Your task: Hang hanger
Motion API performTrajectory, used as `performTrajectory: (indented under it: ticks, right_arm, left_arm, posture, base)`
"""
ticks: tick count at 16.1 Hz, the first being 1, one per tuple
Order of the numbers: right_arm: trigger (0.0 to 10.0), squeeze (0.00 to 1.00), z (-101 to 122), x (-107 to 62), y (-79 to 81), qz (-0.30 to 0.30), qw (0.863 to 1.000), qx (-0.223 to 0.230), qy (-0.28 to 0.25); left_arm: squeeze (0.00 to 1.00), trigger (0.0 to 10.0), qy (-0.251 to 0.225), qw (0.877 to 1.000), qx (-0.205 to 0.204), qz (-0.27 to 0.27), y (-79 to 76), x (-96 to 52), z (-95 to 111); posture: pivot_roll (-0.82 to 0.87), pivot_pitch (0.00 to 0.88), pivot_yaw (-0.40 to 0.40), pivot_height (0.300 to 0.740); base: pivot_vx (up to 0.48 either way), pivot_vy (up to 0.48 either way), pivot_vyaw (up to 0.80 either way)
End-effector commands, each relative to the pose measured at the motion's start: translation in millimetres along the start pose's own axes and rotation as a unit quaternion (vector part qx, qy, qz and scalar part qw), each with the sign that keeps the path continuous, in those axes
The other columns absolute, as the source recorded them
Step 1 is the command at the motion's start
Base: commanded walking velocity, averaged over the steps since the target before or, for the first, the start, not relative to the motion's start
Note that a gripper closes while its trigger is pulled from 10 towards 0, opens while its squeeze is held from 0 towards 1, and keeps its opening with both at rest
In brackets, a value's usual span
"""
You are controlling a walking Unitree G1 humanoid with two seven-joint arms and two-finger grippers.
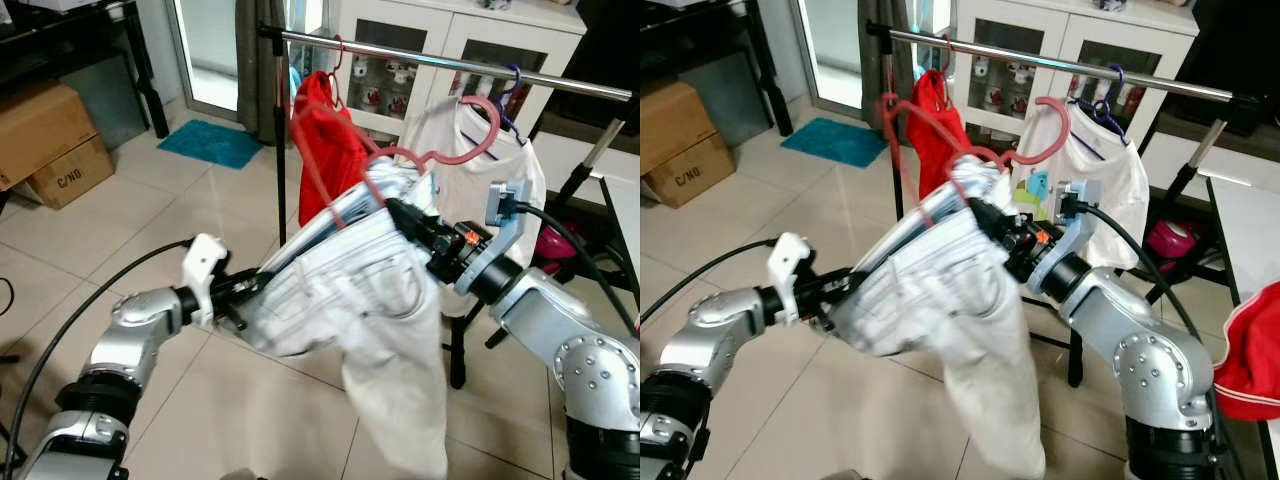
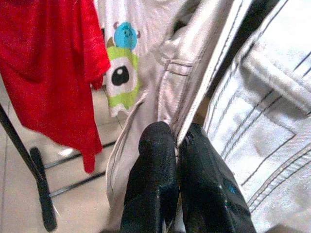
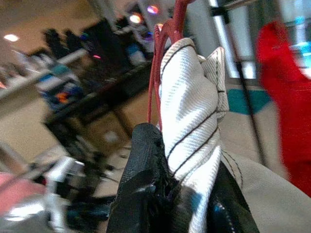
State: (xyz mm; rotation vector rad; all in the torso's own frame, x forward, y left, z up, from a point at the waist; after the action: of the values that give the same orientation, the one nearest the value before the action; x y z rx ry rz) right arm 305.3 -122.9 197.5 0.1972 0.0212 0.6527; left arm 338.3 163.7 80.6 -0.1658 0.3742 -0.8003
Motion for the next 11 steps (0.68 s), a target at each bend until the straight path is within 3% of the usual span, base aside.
performTrajectory:
  ticks: [1,2,5,6,7,9,11]
  right_arm:
    - [0.0,0.00,22.2,1.6,-6.6,-0.029,0.996,-0.078,-0.027]
    - [0.0,0.00,12.6,6.5,-6.3,-0.031,0.987,-0.157,0.023]
    - [0.0,0.00,0.9,9.7,-4.1,-0.017,0.976,-0.212,0.055]
    - [0.0,0.00,-4.5,10.4,-6.6,-0.017,0.970,-0.231,0.070]
    - [0.0,0.00,-6.6,11.1,-7.8,-0.015,0.965,-0.249,0.079]
    - [0.0,0.00,-8.9,12.5,-7.9,0.006,0.954,-0.285,0.095]
    - [0.0,0.00,-12.9,13.1,-6.0,0.041,0.937,-0.327,0.116]
  left_arm:
    - [0.00,2.9,0.006,0.999,0.011,0.030,5.2,-3.1,-2.1]
    - [1.00,10.0,-0.017,0.997,0.040,0.058,11.8,-11.7,13.4]
    - [1.00,10.0,0.003,0.996,0.076,0.053,15.2,-39.6,23.6]
    - [1.00,10.0,0.010,0.997,0.077,0.032,15.4,-60.6,31.6]
    - [1.00,10.0,0.013,0.997,0.075,0.015,13.3,-69.2,38.0]
    - [1.00,10.0,0.010,0.996,0.082,-0.037,-0.1,-75.8,63.5]
    - [1.00,10.0,0.002,0.990,0.113,-0.087,-17.7,-71.6,95.5]
  posture:
    - [-0.16,0.000,-0.004,0.740]
    - [-0.15,0.000,-0.005,0.740]
    - [-0.14,0.000,-0.009,0.740]
    - [-0.14,0.000,-0.007,0.740]
    - [-0.14,0.000,-0.010,0.740]
    - [-0.13,0.000,-0.018,0.740]
    - [-0.13,0.000,-0.020,0.740]
  base:
    - [0.000,0.000,0.00]
    - [0.000,0.000,0.00]
    - [0.000,0.000,0.00]
    - [0.000,0.000,0.00]
    - [0.000,0.000,0.00]
    - [0.000,0.000,0.00]
    - [0.000,0.000,0.00]
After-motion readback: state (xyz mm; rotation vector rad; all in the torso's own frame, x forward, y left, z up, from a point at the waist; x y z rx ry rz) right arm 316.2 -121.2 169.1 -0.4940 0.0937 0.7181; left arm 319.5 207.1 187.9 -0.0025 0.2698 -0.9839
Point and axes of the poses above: a point about 5 cm out from each wrist's last joint towards the gripper, its own x axis pointing out of the wrist towards the gripper, its own z axis along the axis of the wrist's last joint, y = z × x, the point moved 4 cm from there along x, pointing out of the wrist towards the gripper, and after that the axes turned 15 degrees about -x, right-handed, at the moved point
